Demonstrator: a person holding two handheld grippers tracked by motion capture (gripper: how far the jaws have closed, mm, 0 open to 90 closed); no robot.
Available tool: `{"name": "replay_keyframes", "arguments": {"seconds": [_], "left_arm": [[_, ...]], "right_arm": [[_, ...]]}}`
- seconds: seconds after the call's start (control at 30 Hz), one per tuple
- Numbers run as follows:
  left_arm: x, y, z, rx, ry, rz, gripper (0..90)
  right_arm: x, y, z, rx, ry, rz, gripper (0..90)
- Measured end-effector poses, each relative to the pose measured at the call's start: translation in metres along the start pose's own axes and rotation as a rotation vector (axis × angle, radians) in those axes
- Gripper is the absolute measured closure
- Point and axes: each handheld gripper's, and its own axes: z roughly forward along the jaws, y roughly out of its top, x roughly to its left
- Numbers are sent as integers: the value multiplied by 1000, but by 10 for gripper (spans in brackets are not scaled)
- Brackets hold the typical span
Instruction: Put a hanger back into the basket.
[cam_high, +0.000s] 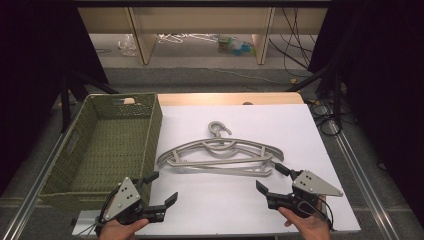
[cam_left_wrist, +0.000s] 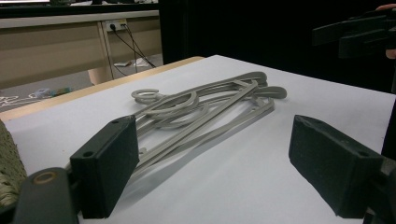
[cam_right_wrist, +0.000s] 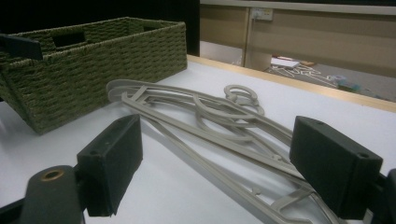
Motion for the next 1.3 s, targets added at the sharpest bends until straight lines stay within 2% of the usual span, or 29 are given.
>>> {"name": "replay_keyframes", "arguments": {"seconds": [0.03, 0.1, 0.13, 0.17, 0.33, 0.4, 0.5, 0.53, 0.57, 0.6, 0.63, 0.67, 0.73, 0.77, 0.83, 0.87, 0.93, 0.97, 1.0, 1.07, 1.1, 1.13, 1.2, 1.23, 1.3], "left_arm": [[-2, -1, 0, -1, 8, -29, 159], [-2, -1, 0, -1, 7, -28, 158], [-2, -1, 0, -1, 7, -27, 158], [-1, 0, 0, 1, 3, -4, 159], [-1, 0, -1, 12, 10, -7, 159], [-1, 0, -1, 13, 11, -3, 159], [0, 0, 0, 16, 11, 0, 159], [0, 0, 0, 16, 12, 0, 159], [0, 0, -1, 16, 13, -1, 159], [0, 0, 0, 15, 14, -2, 158], [0, 0, 0, 16, 14, -2, 159], [0, 0, 0, 16, 14, -1, 159], [0, 0, 0, 17, 13, -1, 159], [0, 0, 0, 16, 13, -1, 159], [0, 0, 0, 14, 10, 0, 159], [0, -1, 0, 12, 15, -19, 159], [0, 0, 0, 12, 16, -17, 158], [0, 0, 0, 12, 16, -18, 159], [0, 0, 0, 13, 15, -13, 159], [0, 0, -1, 13, 14, -13, 159], [0, 0, -1, 13, 15, -8, 159], [0, 0, 0, 14, 14, -6, 159], [-1, -1, 0, 14, 16, -18, 159], [0, 0, 0, 16, 11, -3, 159], [0, 0, 0, 15, 10, -8, 159]], "right_arm": [[0, 0, 1, -5, 6, 2, 182], [0, 0, 0, 1, 8, 2, 181], [-2, 0, 2, -13, -3, -25, 180], [-2, 0, 2, -15, -1, -25, 179], [-4, 1, 4, -10, 5, -30, 169], [-6, 3, 5, 14, 16, -26, 161], [-8, 5, 8, 25, 30, -26, 159], [-11, 8, 10, 27, 18, -38, 160], [-11, 8, 13, 21, 34, -24, 160], [-13, 10, 14, 32, 24, -49, 160], [-14, 12, 16, 52, 37, -43, 159], [-17, 15, 18, 44, 33, -63, 160], [-19, 19, 20, 59, 34, -65, 159], [-25, 27, 28, 80, 37, -86, 161], [-28, 31, 32, 94, 43, -92, 161], [-35, 38, 41, 146, 67, -104, 161], [-37, 41, 44, 165, 71, -110, 161], [-43, 47, 56, 209, 90, -129, 173], [-45, 49, 60, 228, 91, -137, 182], [-49, 52, 71, 257, 86, -188, 238], [-49, 52, 71, 257, 86, -188, 238], [-54, 55, 83, 302, 75, -257, 282], [-55, 55, 87, 320, 69, -269, 279], [-58, 57, 94, 348, 68, -288, 289], [-67, 59, 114, 381, 67, -305, 313]]}}
